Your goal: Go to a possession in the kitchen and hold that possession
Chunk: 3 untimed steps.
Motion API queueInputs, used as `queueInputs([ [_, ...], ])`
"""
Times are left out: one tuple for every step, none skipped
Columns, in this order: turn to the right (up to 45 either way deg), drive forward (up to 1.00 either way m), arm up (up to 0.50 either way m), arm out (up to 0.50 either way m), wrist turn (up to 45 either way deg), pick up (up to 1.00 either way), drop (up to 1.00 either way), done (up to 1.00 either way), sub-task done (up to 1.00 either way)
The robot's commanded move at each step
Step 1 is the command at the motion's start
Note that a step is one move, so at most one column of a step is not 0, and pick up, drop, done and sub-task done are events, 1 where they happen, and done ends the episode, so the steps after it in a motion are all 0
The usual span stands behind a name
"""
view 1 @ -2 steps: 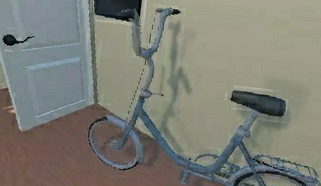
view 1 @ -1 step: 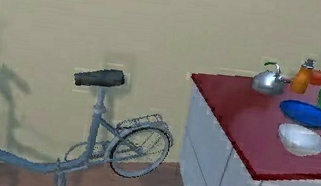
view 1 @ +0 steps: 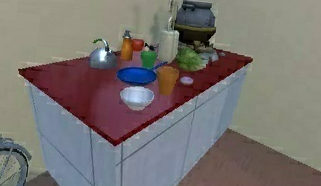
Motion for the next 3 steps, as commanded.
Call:
queueInputs([
  [15.0,0.00,0.00,0.00,0.0,0.00,0.00,0.00,0.00],
  [0.0,0.80,0.00,0.00,0.0,0.00,0.00,0.00,0.00],
  [-45.0,0.00,0.00,0.00,0.0,0.00,0.00,0.00,0.00],
])
